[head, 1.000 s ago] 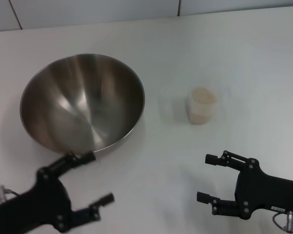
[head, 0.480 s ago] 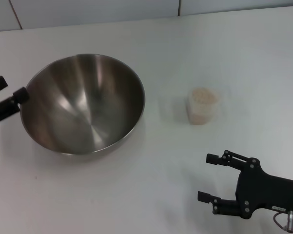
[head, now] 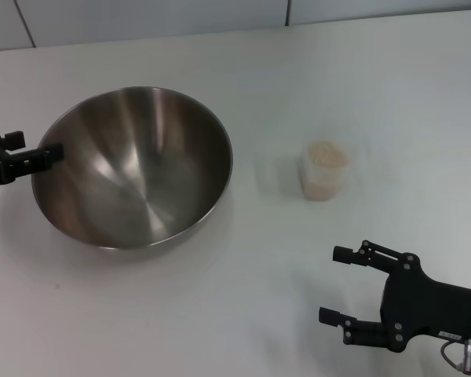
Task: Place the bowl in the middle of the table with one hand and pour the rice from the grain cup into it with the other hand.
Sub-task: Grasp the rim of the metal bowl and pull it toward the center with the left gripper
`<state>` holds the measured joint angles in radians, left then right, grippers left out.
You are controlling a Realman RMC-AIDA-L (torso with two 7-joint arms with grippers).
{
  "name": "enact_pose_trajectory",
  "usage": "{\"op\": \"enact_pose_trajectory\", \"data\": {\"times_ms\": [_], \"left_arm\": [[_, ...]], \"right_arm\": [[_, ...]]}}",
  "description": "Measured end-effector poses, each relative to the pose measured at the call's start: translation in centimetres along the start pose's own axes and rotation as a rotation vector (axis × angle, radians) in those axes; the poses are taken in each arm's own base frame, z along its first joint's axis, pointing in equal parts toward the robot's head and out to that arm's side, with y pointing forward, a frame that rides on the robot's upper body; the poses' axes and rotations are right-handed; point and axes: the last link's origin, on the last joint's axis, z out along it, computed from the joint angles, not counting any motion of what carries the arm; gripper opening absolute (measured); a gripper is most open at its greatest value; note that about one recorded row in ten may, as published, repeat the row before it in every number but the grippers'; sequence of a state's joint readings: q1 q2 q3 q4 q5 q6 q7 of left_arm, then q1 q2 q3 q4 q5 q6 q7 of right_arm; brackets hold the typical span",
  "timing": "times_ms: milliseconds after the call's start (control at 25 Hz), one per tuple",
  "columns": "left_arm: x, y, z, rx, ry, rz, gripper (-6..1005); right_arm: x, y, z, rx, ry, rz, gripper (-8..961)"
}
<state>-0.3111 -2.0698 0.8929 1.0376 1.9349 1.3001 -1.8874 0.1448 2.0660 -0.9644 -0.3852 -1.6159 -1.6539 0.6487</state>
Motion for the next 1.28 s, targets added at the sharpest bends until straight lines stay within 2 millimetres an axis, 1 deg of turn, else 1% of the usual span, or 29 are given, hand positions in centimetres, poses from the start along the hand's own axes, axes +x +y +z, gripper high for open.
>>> {"op": "enact_pose_trajectory", "data": {"times_ms": [80,280,360,440,640,880,1280], "left_arm": [[0.1,-0.2,0.5,0.017,-0.041,0.006,834],[0.0,0.3,1.9,0.011,-0.101,0.02,822],[-0.1,0.2,2.2,0.037,-0.125,0.009,818],[-0.1,0.0,2.4,0.062,-0.145,0.002,813],[0.2,0.2,2.7,0.061,-0.157,0.015,802],[0.8,1.0,3.1,0.006,-0.188,0.039,788],[0.8,0.9,3.4,0.024,-0.23,0.042,330]], "right_arm": [[0.0,0.0,0.0,0.001,0.0,0.001,823],[0.1,0.0,0.0,0.003,0.003,0.002,824],[0.1,0.0,0.0,0.003,0.004,0.003,824],[0.1,0.0,0.0,0.003,0.004,0.002,824],[0.0,-0.1,0.0,0.003,0.004,0.0,823],[0.0,-0.1,0.0,0.003,0.004,0.0,823],[0.0,-0.1,0.0,0.002,0.003,0.0,824]]}}
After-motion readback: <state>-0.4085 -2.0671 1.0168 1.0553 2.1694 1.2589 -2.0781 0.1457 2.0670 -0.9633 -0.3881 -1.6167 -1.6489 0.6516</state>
